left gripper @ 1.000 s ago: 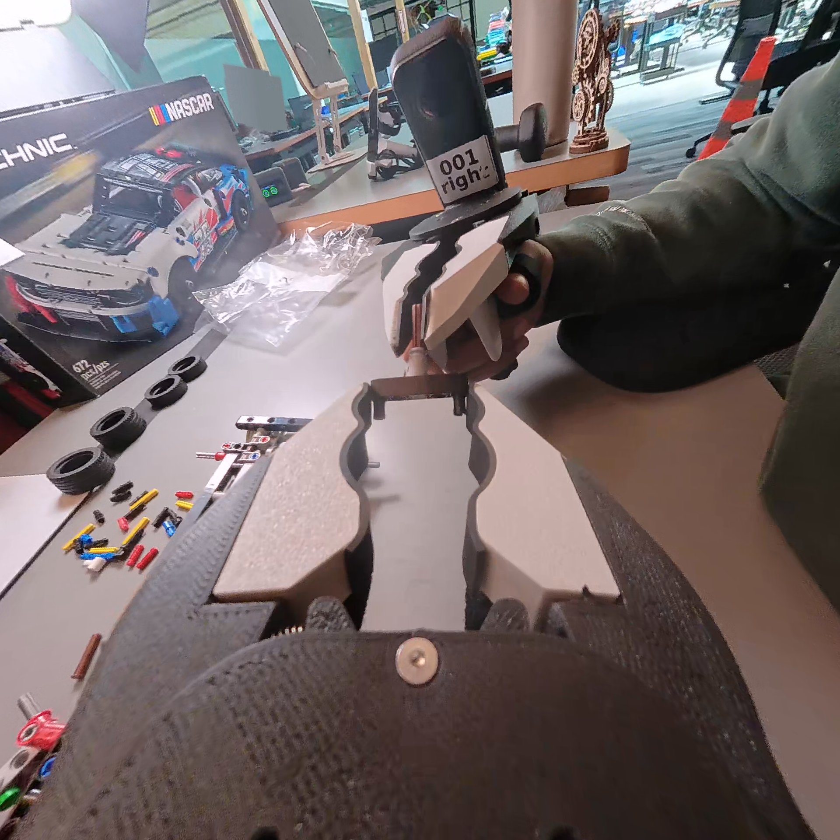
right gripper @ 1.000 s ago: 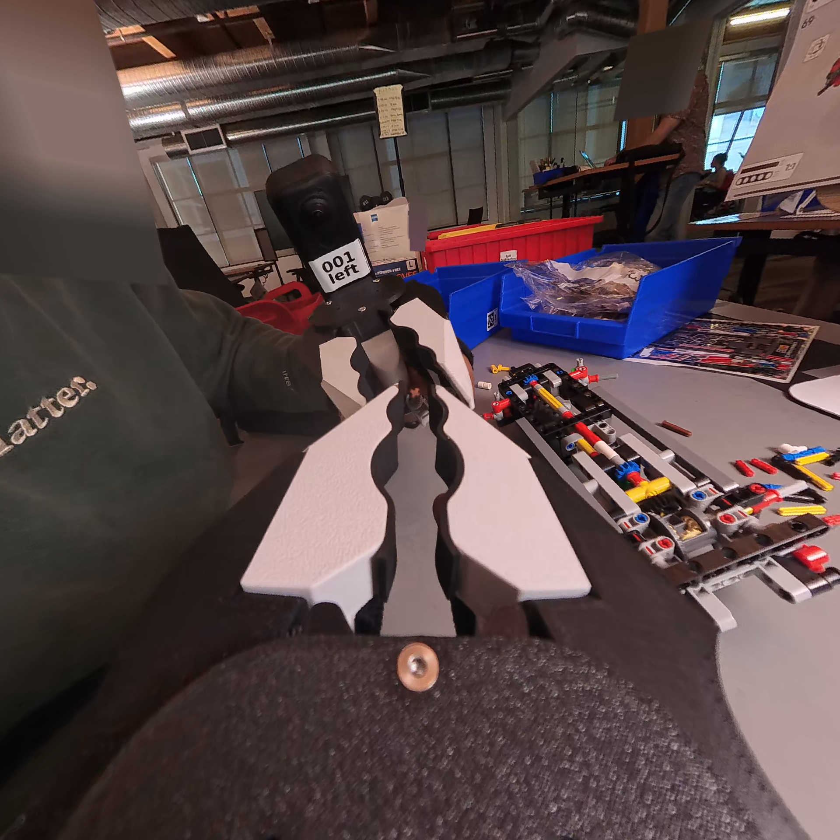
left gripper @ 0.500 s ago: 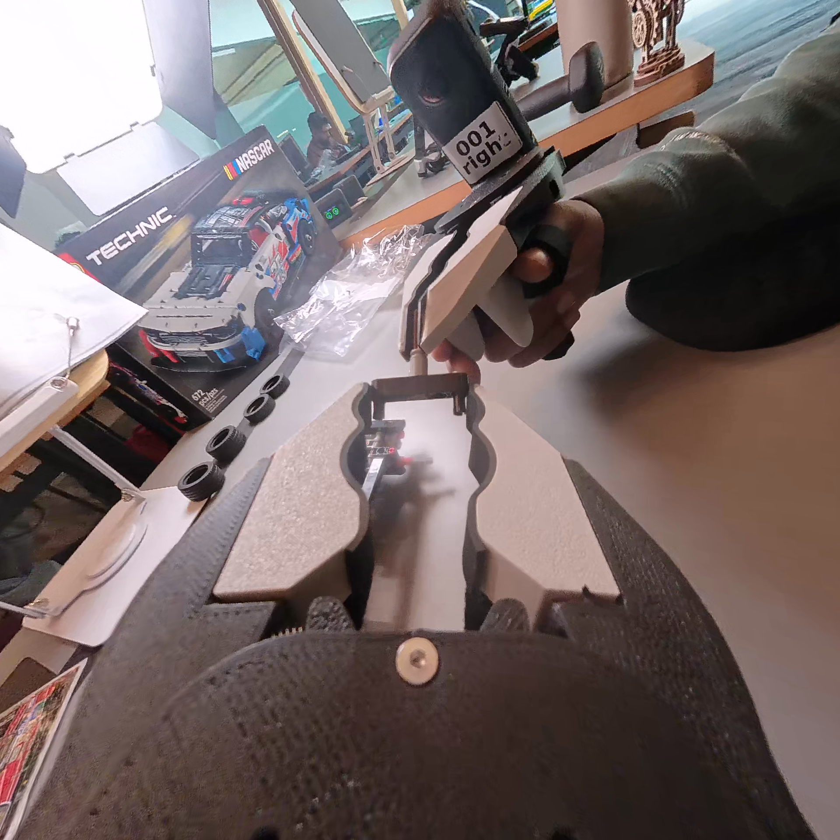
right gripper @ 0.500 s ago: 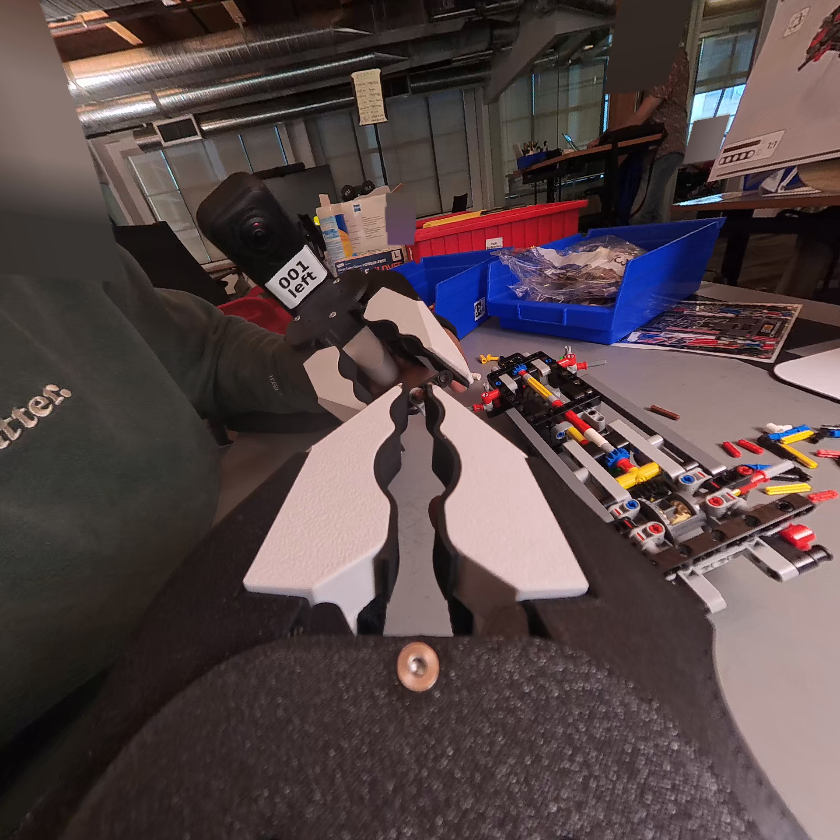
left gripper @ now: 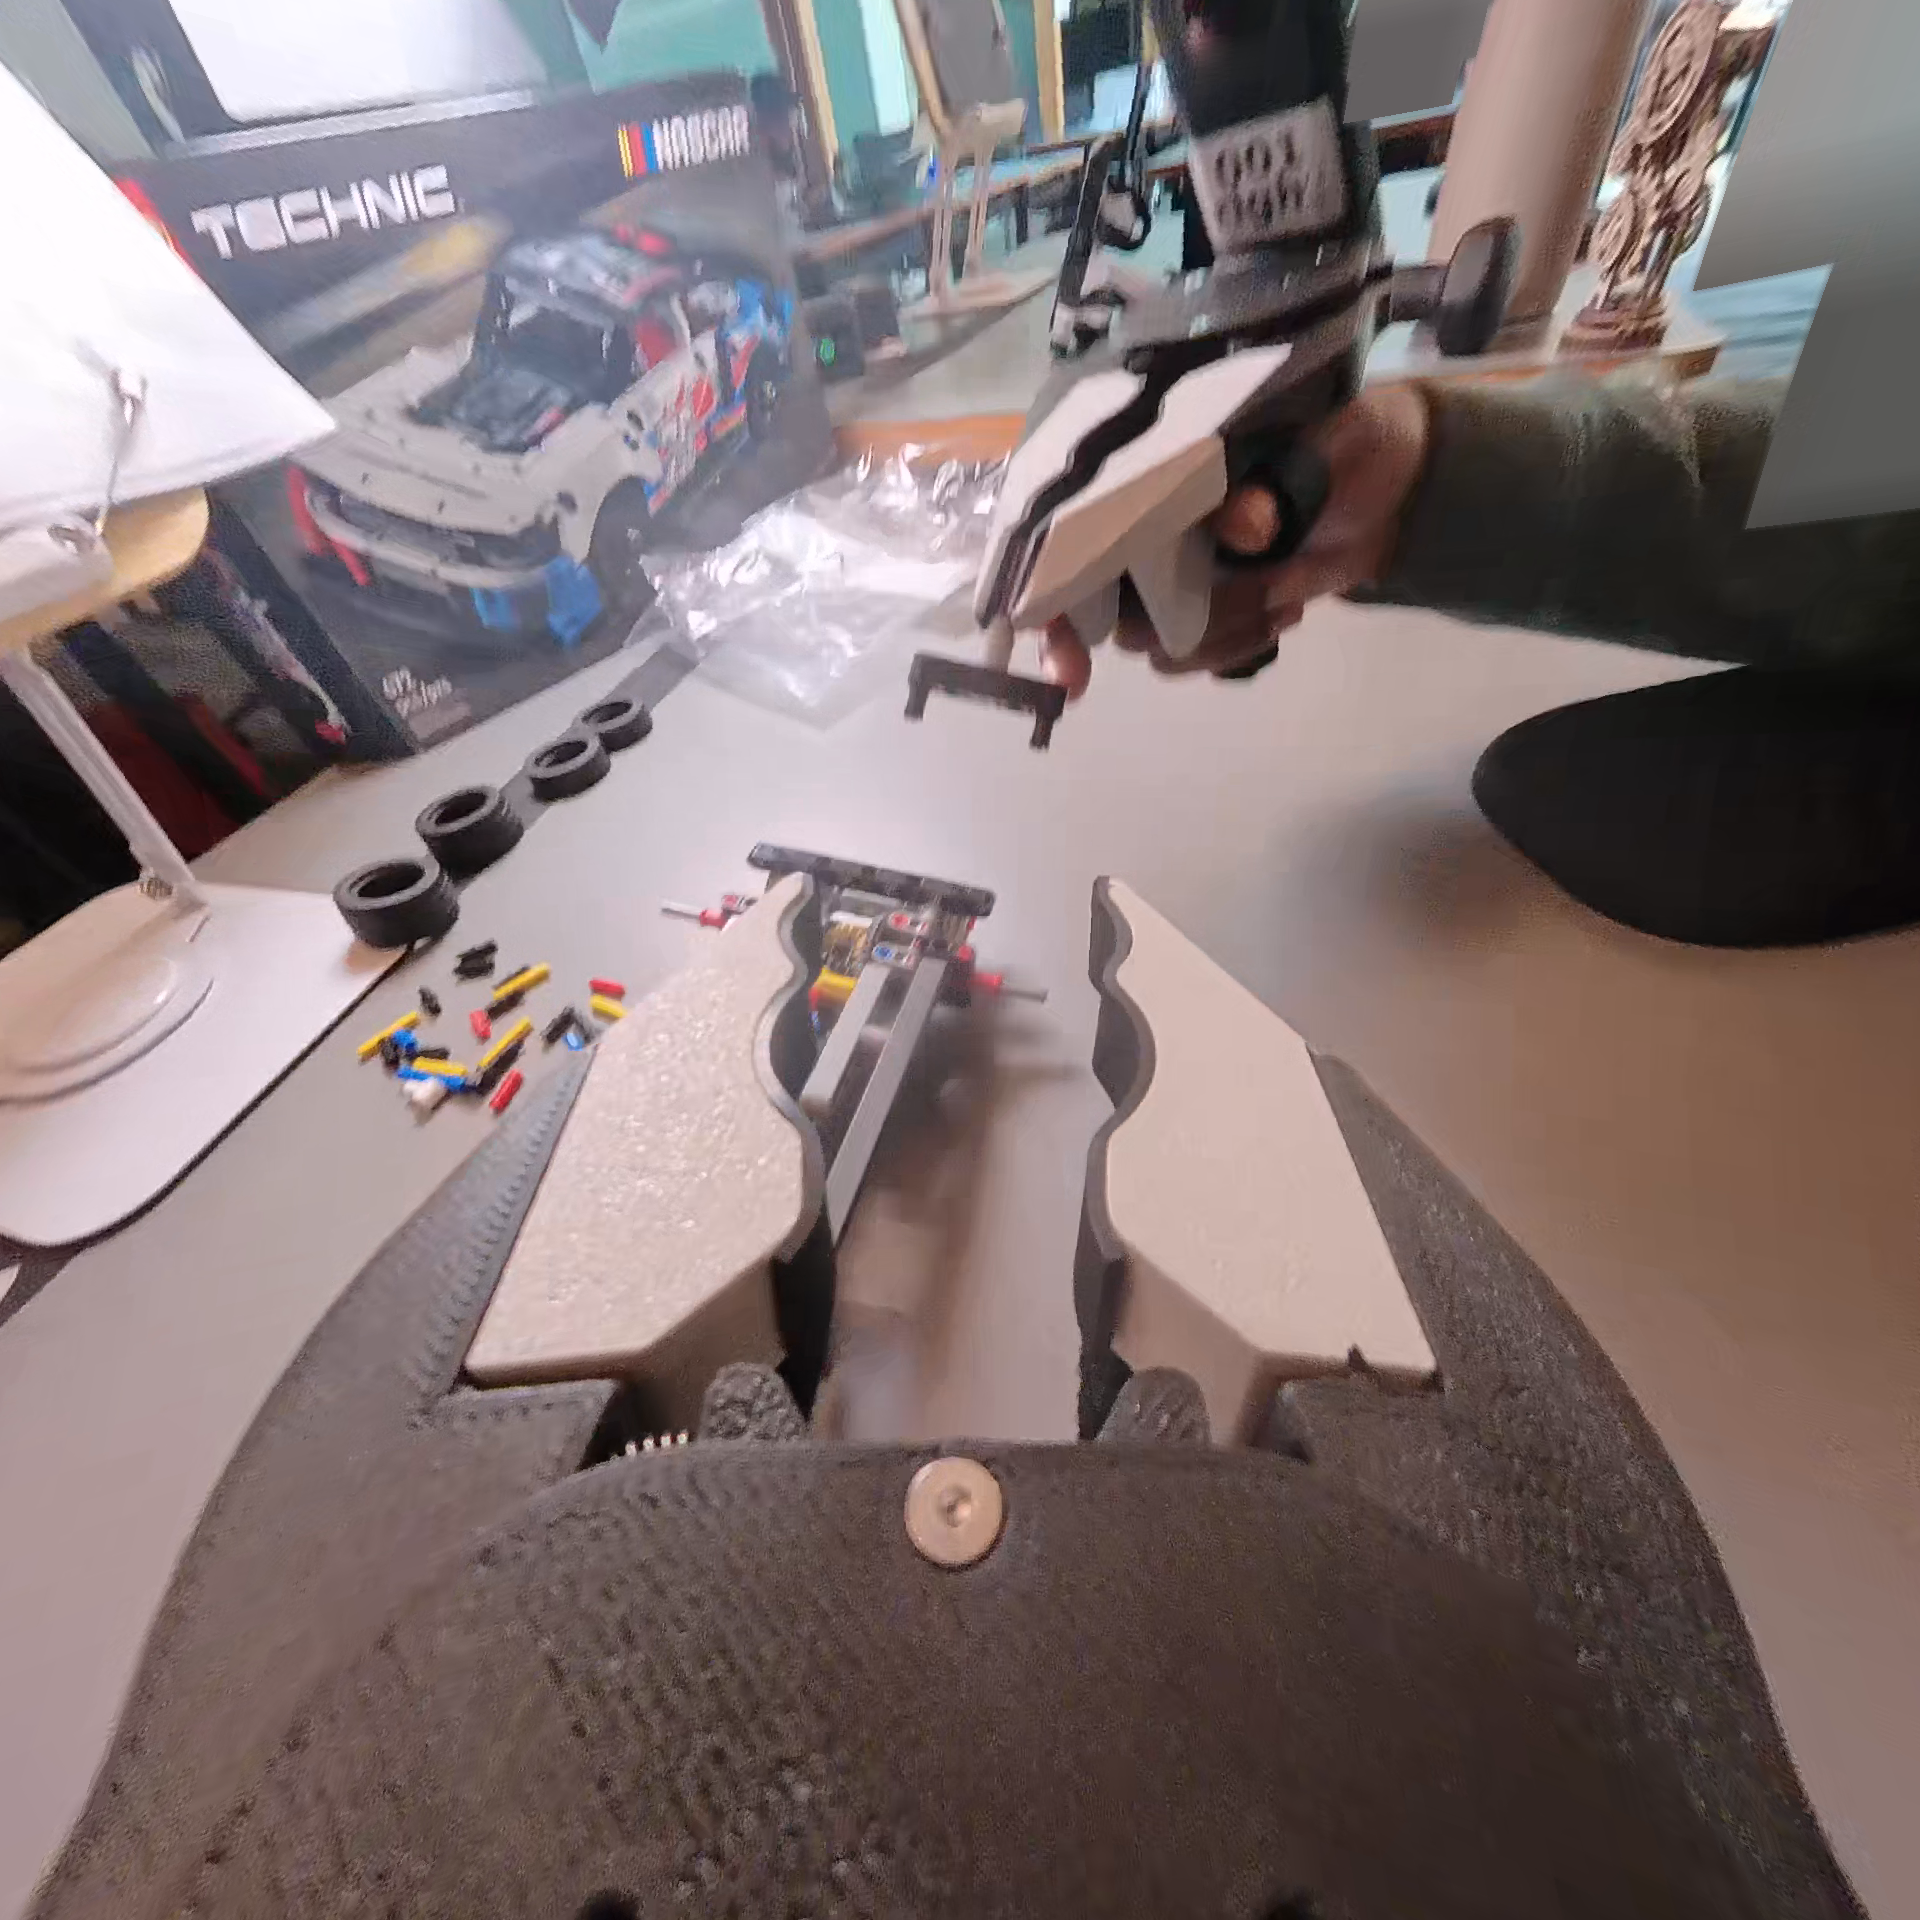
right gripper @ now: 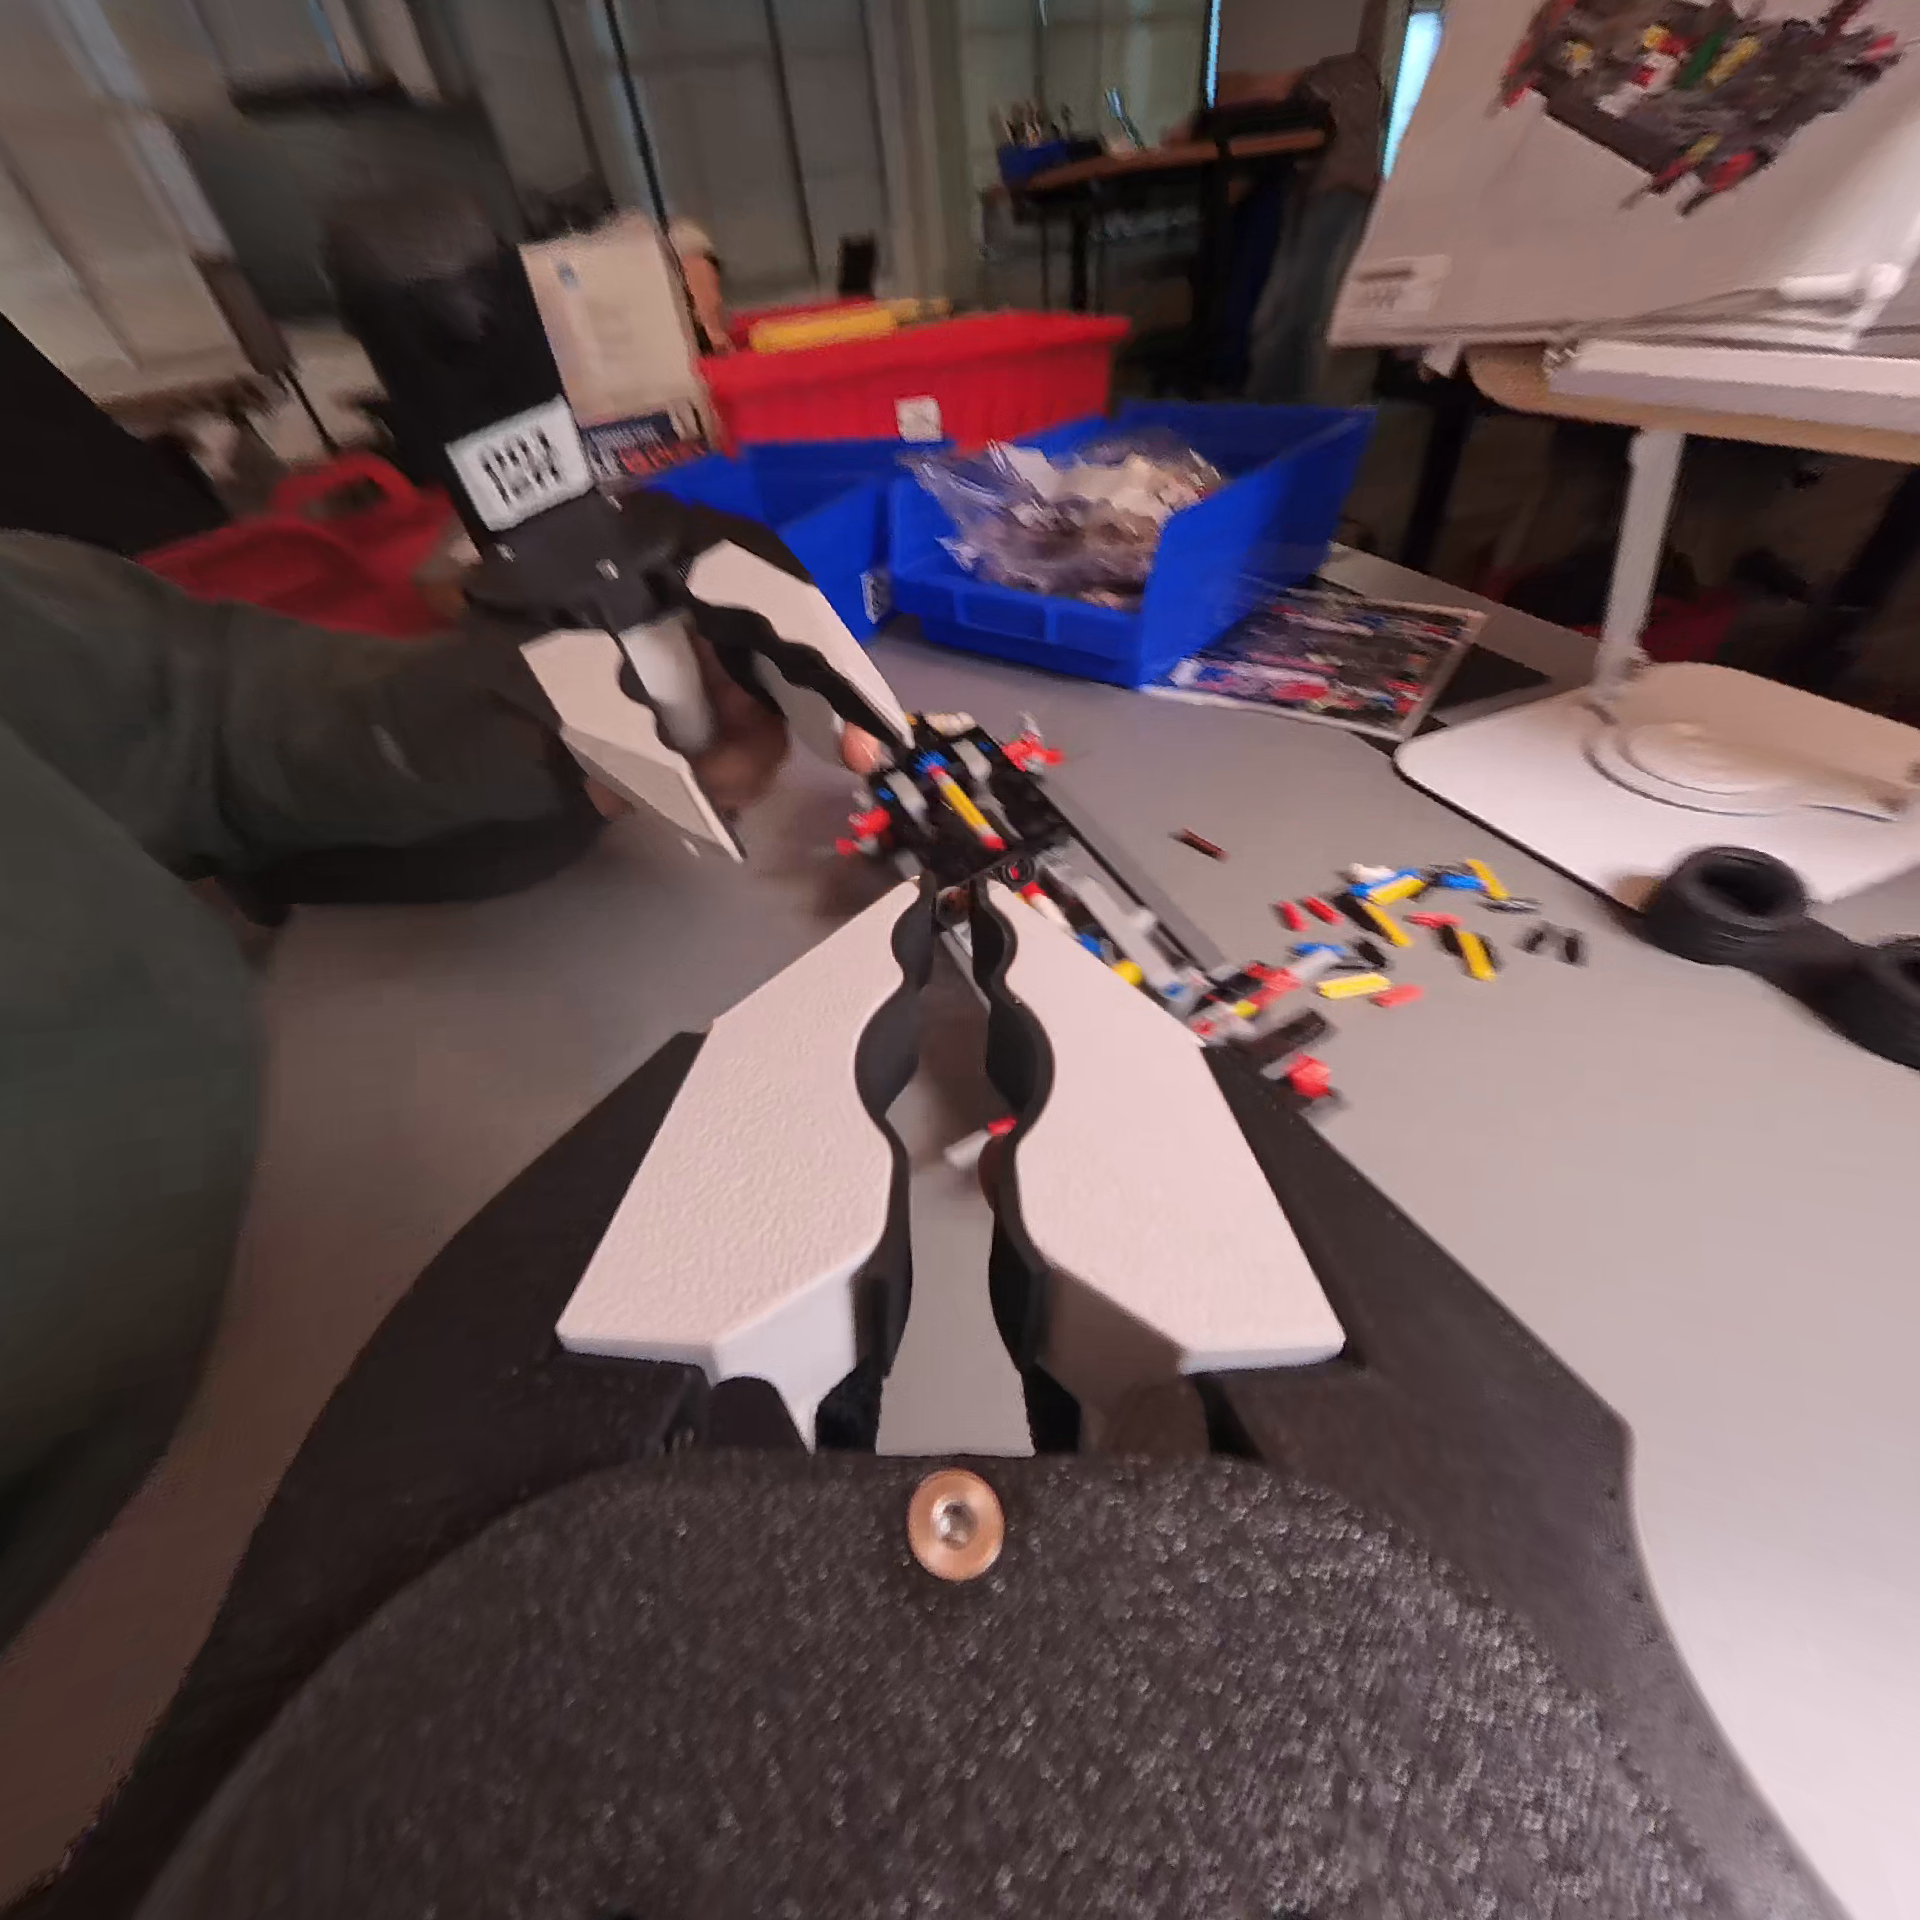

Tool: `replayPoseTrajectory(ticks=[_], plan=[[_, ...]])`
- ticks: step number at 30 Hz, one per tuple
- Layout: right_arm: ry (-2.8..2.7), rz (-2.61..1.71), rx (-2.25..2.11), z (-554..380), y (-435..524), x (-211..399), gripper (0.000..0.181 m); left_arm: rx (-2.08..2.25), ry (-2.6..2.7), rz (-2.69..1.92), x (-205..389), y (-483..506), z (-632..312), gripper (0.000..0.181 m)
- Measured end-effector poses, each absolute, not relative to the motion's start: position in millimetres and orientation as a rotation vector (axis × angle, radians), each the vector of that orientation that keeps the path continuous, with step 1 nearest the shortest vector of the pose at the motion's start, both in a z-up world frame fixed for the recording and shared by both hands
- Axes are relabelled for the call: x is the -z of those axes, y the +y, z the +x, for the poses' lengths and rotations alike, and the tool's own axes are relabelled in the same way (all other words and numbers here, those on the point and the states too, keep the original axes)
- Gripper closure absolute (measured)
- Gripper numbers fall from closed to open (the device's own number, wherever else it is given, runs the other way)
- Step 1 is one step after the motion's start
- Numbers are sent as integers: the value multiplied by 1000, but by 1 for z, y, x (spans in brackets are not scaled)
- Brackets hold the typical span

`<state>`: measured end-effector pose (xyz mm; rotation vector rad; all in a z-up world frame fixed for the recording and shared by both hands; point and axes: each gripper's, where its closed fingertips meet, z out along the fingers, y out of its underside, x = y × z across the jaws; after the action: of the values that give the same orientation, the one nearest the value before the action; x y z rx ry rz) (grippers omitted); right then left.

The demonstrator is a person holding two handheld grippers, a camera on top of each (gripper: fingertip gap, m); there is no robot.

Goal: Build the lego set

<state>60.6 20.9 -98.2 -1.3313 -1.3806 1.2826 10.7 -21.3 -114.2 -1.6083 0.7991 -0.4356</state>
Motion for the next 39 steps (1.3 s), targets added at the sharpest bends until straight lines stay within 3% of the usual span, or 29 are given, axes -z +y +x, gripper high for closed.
replayPoseTrajectory(ticks=[9,16,39], plan=[[-1693,-1578,-906,55,73,127,178,320,936,-2050,162,21,-36,119],[-1733,-1647,-813,43,79,158,178,248,1156,-2169,190,31,-39,93],[-1814,-1735,-650,47,77,166,178,211,1286,-2178,203,30,-40,99]])
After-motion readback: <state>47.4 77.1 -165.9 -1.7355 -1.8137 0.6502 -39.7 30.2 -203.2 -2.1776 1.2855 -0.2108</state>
